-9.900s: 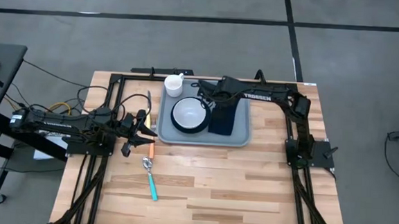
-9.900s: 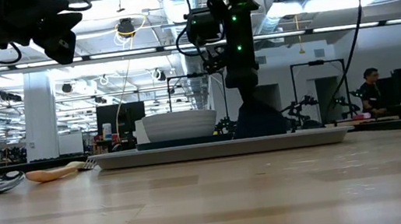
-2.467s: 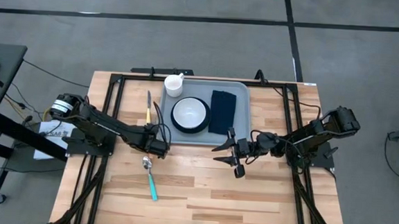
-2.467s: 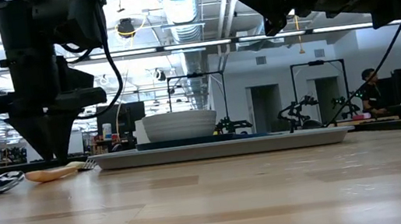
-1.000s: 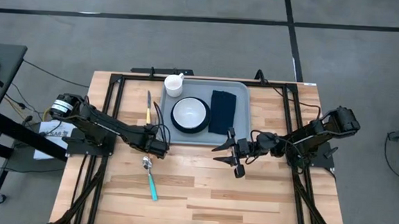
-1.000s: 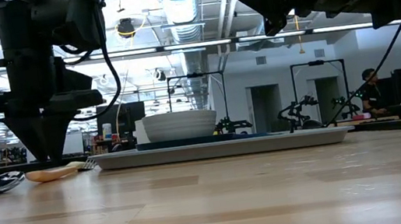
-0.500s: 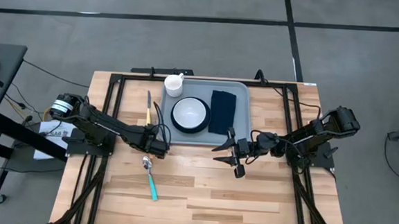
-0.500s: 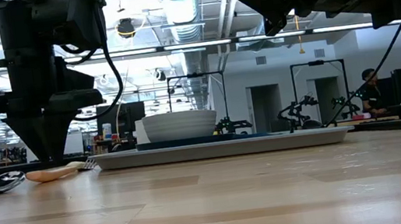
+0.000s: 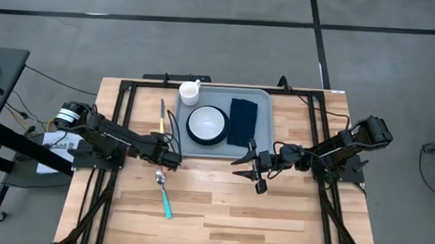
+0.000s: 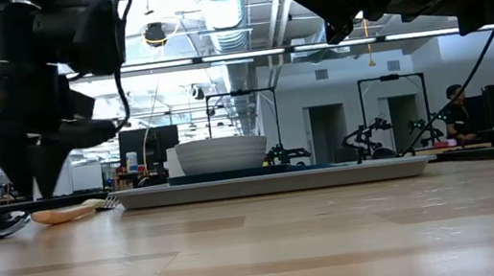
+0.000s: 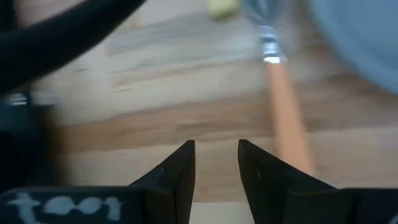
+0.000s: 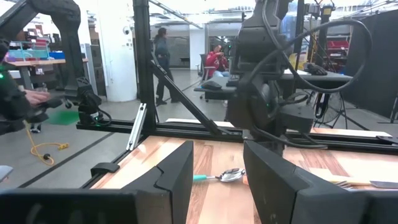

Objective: Set up tray
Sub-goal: Put the orange fork on top of the blue napkin on the gray tray

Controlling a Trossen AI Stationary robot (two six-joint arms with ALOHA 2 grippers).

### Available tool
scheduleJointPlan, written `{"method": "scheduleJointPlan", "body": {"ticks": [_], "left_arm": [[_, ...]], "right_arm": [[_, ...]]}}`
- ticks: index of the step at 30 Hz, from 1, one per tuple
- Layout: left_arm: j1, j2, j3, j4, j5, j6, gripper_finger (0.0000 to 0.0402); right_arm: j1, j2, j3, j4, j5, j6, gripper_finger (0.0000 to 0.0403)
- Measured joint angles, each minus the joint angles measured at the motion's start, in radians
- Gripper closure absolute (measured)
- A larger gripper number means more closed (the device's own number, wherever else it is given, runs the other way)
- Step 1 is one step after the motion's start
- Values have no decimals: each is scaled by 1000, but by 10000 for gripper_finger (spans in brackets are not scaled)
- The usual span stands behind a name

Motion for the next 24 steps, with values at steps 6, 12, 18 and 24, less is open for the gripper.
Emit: {"method": "scheduleJointPlan", "body": {"ticks": [6, 12, 18, 24], "left_arm": [[40, 0, 0, -96, 106, 56, 291], [41, 0, 0, -75, 126, 66, 291], [42, 0, 0, -38, 125, 63, 291], [42, 0, 0, -39, 124, 104, 291]], "right_arm": [[0, 0, 0, 0, 0, 0, 269], [0, 0, 0, 0, 0, 0, 269], [0, 0, 0, 0, 0, 0, 269], [0, 0, 0, 0, 0, 0, 269]]}}
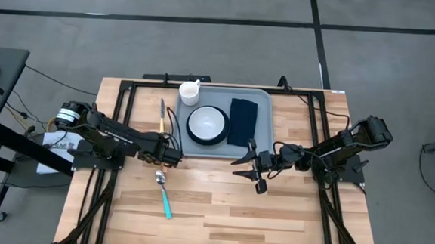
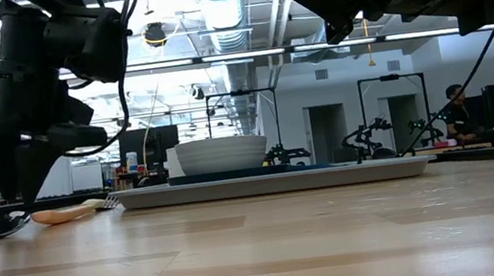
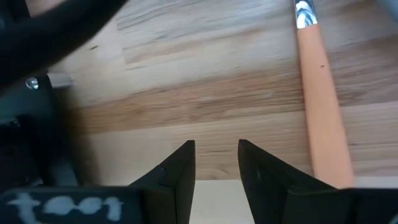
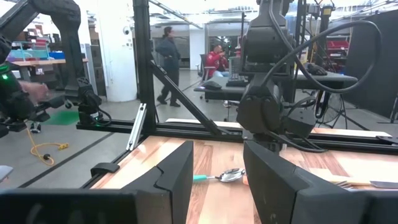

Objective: Set up tray
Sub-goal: Put the orange fork on top of the blue napkin on the gray tray

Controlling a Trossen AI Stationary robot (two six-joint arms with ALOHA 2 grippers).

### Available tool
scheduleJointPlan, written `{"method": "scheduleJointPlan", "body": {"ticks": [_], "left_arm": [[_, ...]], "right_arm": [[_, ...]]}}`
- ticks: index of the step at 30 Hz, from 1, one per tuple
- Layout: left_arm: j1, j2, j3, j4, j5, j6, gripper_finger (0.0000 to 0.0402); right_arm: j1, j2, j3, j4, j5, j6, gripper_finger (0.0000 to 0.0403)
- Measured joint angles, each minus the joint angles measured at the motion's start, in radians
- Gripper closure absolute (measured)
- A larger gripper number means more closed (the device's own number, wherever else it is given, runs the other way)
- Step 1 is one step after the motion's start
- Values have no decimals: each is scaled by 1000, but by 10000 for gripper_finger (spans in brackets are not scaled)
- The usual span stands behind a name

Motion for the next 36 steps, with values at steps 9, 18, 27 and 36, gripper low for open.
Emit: {"method": "scheduleJointPlan", "body": {"ticks": [9, 18, 27, 36], "left_arm": [[0, 0, 0, 3, -2, 14, 291], [0, 0, 0, 19, -11, 24, 291], [0, 0, 0, 19, -51, 95, 291], [0, 0, 0, 19, -15, 87, 291]], "right_arm": [[0, 0, 0, 8, 0, 0, 269], [0, 0, 0, 8, 0, -2, 269], [0, 0, 0, 8, 0, -17, 269], [0, 0, 0, 7, 0, -17, 269]]}}
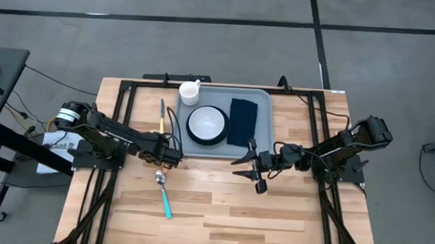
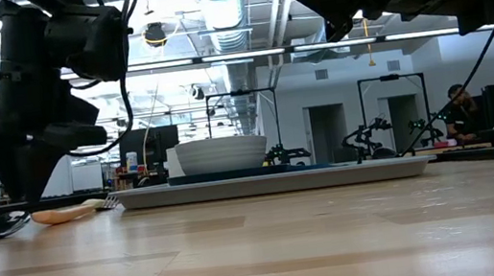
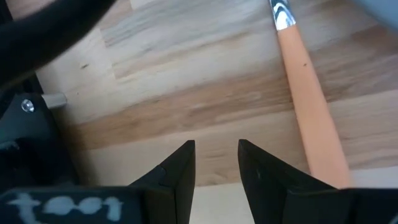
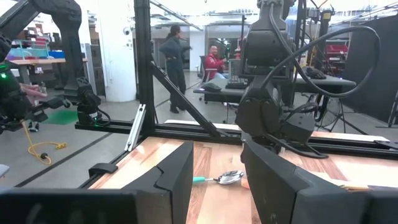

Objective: Set up tray
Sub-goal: Put the orange fork on top of the blue napkin on the gray tray

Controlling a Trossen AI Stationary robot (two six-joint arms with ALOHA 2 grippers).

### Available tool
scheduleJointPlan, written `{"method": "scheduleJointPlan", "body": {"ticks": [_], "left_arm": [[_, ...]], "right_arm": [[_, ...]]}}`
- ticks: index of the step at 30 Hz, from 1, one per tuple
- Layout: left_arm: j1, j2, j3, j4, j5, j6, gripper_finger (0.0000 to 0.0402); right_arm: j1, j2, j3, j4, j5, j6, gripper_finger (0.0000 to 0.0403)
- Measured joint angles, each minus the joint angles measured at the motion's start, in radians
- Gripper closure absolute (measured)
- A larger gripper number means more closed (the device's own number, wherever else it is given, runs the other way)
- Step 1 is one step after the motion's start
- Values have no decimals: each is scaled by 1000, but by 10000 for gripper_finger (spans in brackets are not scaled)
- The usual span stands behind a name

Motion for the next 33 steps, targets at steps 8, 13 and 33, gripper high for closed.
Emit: {"method": "scheduleJointPlan", "body": {"ticks": [8, 13, 33], "left_arm": [[0, 0, -15, 6, -10, 13, 291], [0, 0, -59, 34, 9, 19, 288], [0, -1, -112, 97, 33, 56, 232]], "right_arm": [[0, 0, 0, 0, 0, 0, 269], [0, 0, 0, 0, 0, 0, 269], [0, 0, 0, 0, 0, 0, 269]]}}
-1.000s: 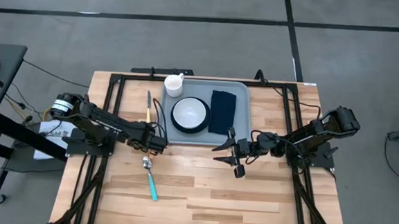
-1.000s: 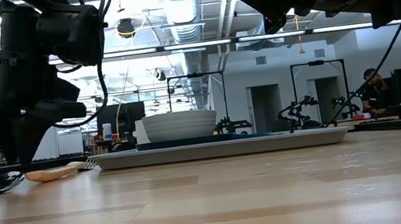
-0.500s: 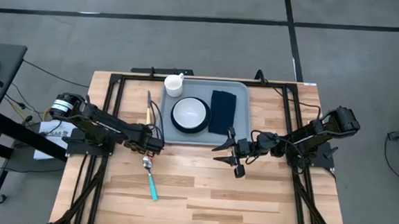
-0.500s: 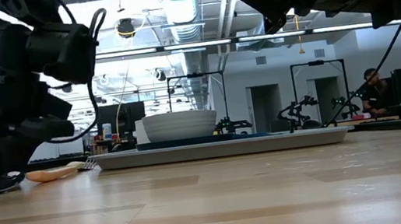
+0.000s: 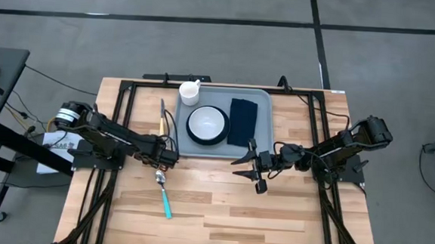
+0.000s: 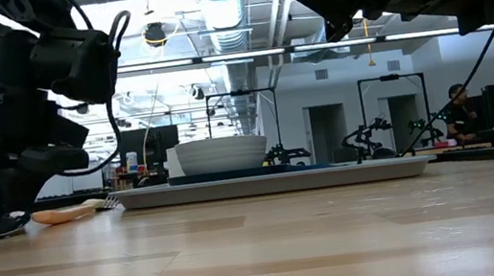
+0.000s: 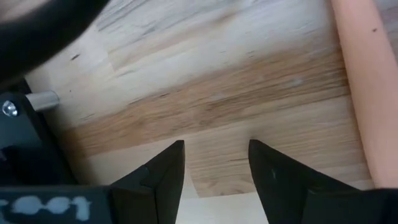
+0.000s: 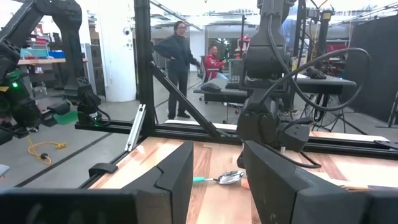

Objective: Set up tray
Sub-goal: Put the orange fork on top of the blue napkin on the gray tray

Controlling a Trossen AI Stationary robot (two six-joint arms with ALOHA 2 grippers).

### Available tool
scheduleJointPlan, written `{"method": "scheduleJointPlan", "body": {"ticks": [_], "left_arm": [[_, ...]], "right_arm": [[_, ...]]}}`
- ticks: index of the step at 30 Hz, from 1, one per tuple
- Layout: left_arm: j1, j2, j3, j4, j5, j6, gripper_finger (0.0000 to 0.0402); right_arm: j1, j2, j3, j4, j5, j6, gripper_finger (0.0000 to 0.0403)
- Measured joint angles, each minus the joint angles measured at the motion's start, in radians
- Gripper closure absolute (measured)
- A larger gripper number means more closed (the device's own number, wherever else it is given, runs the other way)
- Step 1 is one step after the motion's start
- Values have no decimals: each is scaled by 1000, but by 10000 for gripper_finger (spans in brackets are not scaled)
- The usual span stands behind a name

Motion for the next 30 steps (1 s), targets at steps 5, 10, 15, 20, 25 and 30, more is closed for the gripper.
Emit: {"method": "scheduleJointPlan", "body": {"ticks": [5, 10, 15, 20, 25, 30], "left_arm": [[0, 3, 55, -58, 1, -27, 232], [0, 3, 138, -73, -14, -26, 232], [3, 3, 207, -66, -28, -35, 232], [18, 1, 216, -12, -19, -40, 232], [53, 1, 216, 33, -13, -34, 232], [92, 1, 217, 29, 6, 3, 232]], "right_arm": [[0, 0, 0, 0, 0, 0, 269], [0, 0, 0, 0, 0, 0, 269], [0, 0, 0, 0, 0, 0, 269], [0, 0, 0, 0, 0, 0, 269], [0, 0, 0, 0, 0, 0, 269], [0, 0, 0, 0, 0, 0, 269]]}}
